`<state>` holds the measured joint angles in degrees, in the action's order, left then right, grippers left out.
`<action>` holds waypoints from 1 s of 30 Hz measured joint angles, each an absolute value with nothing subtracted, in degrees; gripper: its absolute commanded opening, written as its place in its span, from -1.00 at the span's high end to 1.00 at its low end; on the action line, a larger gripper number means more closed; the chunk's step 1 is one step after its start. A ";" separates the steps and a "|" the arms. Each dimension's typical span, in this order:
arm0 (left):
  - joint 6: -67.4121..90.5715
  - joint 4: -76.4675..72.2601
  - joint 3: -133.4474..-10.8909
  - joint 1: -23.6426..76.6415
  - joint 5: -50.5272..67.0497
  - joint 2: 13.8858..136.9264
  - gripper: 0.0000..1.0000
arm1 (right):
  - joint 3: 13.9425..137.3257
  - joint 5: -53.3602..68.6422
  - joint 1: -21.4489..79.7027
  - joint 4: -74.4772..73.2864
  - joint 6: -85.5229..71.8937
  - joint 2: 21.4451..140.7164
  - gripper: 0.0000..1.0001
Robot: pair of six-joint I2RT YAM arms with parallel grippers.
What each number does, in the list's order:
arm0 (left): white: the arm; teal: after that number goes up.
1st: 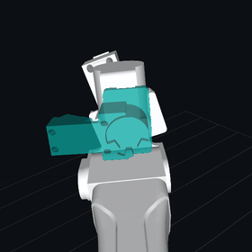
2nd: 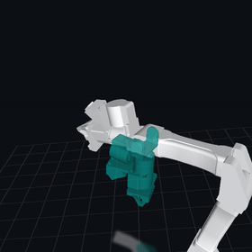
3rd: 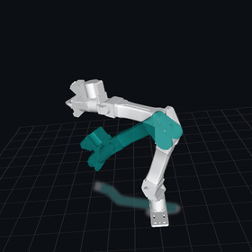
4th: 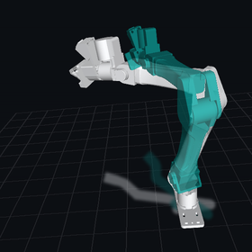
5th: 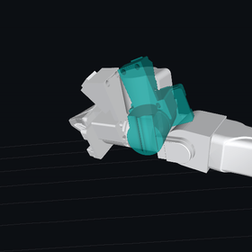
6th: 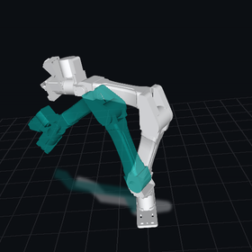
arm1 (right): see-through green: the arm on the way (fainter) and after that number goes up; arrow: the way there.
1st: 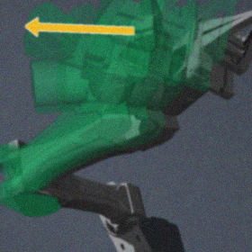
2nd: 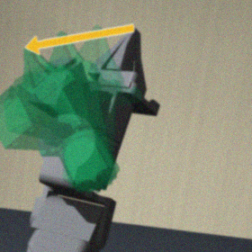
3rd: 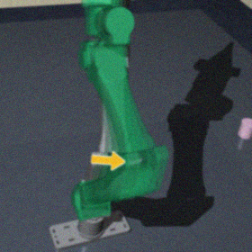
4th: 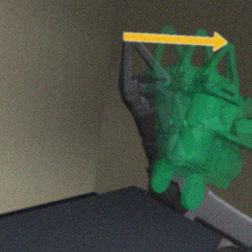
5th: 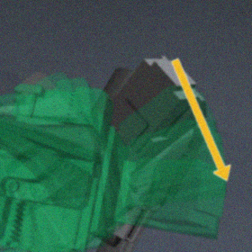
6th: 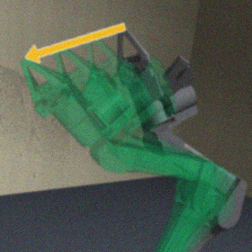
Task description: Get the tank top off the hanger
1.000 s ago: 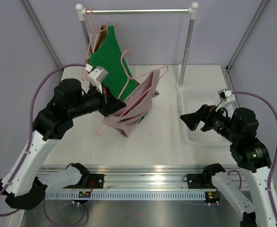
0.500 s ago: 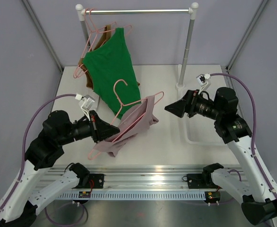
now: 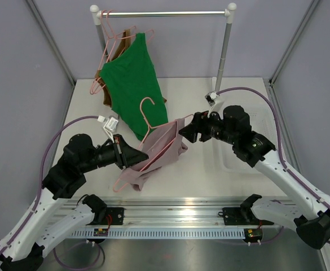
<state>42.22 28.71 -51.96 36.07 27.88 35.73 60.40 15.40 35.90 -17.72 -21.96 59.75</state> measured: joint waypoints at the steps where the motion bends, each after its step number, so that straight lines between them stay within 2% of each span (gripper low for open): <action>1: 42.54 28.45 -51.94 36.07 27.88 35.66 1.00 | 60.40 14.11 36.60 -17.47 -21.41 60.75 -0.40; 8: 43.62 27.31 -51.11 36.07 27.88 35.31 1.00 | 60.40 9.87 39.27 -15.75 -19.35 66.02 -0.31; 16: 43.57 27.33 -50.96 36.07 27.86 35.35 1.00 | 60.42 9.02 39.40 -12.14 -18.72 67.13 -0.07; 18: 43.57 27.35 -50.96 36.07 27.86 35.35 1.00 | 60.51 8.93 39.40 -11.42 -18.46 67.81 0.06; 19: 43.57 27.35 -50.96 36.07 27.86 35.35 1.00 | 60.53 8.82 39.40 -11.31 -18.28 68.14 0.28; 22: 43.51 27.55 -50.96 36.07 27.75 35.35 1.00 | 60.53 8.12 39.44 -11.20 -17.85 68.75 0.64; 26: 42.39 29.04 -50.98 36.07 25.89 35.38 1.00 | 60.53 5.48 39.53 -11.31 -17.69 68.79 0.64; 28: 41.47 30.55 -51.07 36.07 24.53 35.44 1.00 | 60.53 3.09 39.66 -11.94 -17.54 68.79 0.91; 29: 40.86 31.27 -51.11 36.07 23.90 35.53 1.00 | 60.53 1.85 39.72 -12.23 -17.37 68.77 1.00; 30: 40.23 31.92 -51.18 36.07 23.53 35.70 1.00 | 60.55 -0.01 39.77 -12.69 -17.32 68.77 1.00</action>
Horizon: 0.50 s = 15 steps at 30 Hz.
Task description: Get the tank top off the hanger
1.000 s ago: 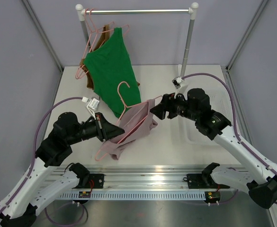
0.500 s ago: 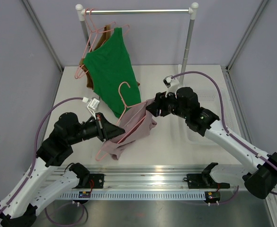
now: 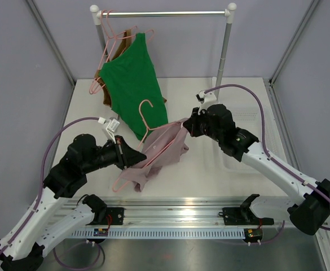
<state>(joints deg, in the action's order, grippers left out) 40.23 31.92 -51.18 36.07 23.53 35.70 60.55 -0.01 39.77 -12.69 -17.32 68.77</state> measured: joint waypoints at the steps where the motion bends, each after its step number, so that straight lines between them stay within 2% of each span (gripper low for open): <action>1: 39.53 32.56 -51.31 36.07 23.22 35.92 1.00 | 60.75 -1.85 39.77 -13.58 -17.34 68.79 1.00; 9: 34.17 34.83 -51.42 36.07 25.02 36.75 1.00 | 66.28 -18.28 39.46 -22.06 -16.88 72.95 1.00; 15: 31.92 33.89 -51.42 36.07 30.65 34.28 1.00 | 66.54 -19.42 33.93 -26.02 -17.47 74.22 1.00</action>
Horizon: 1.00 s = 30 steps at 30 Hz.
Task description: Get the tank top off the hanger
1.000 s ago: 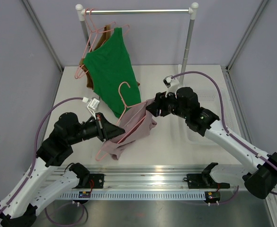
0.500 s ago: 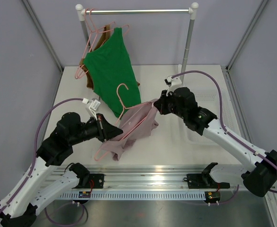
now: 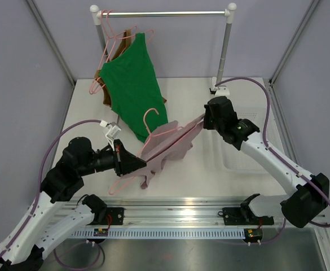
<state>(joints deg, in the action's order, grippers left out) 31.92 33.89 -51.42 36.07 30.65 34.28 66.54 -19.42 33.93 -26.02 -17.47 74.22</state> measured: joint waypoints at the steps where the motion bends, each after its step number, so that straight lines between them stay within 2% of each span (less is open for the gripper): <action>1: 31.66 33.19 -51.40 36.07 31.88 33.45 1.00 | 66.46 -18.83 32.99 -26.28 -17.58 73.95 1.00; 5: 30.79 31.57 -51.42 36.07 33.91 31.51 1.00 | 64.73 -13.43 31.62 -26.50 -17.56 69.82 1.00; 11: 30.61 27.51 -51.31 36.07 34.48 30.22 1.00 | 63.53 -3.62 30.72 -26.33 -17.39 57.25 1.00; 15: 34.76 14.68 -47.24 36.07 35.97 26.04 1.00 | 63.35 1.80 30.30 -25.58 -17.72 49.56 1.00; 20: 41.25 -3.60 -43.18 36.07 36.67 25.10 1.00 | 63.35 6.74 30.15 -24.67 -18.57 46.65 1.00; 25: 47.20 -20.47 -40.36 36.07 36.38 30.13 1.00 | 61.25 13.45 29.93 -22.76 -21.91 46.72 1.00; 30: 48.69 -30.30 -40.36 37.06 34.15 36.14 1.00 | 60.03 22.46 29.85 -19.77 -26.48 47.86 1.00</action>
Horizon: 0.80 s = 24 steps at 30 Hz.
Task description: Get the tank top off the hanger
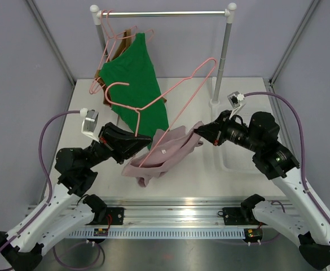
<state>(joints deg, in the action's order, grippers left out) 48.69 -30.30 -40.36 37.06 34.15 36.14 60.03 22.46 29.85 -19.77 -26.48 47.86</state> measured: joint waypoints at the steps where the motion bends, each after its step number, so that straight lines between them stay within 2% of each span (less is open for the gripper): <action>1: 48.01 -30.72 -40.36 37.52 33.08 36.56 1.00 | 59.83 24.23 29.82 -18.74 -27.24 48.34 1.00; 8: 39.66 -31.44 -42.17 38.70 20.71 37.74 1.00 | 57.84 27.92 29.82 -20.29 -27.99 49.32 1.00; 12: 33.98 -27.73 -50.17 38.70 12.82 42.78 1.00 | 56.10 27.22 29.82 -25.12 -26.41 47.66 1.00; 18: 28.77 -11.88 -66.17 38.70 4.14 50.96 1.00 | 56.84 29.15 29.82 -32.71 -25.15 41.32 1.00; 22: 28.29 -0.32 -68.27 38.70 -1.58 51.92 1.00 | 61.08 29.52 29.82 -36.53 -23.68 40.93 1.00; 24: 28.34 5.23 -68.60 38.70 -3.84 52.71 1.00 | 62.85 29.15 29.82 -37.69 -22.87 42.37 0.92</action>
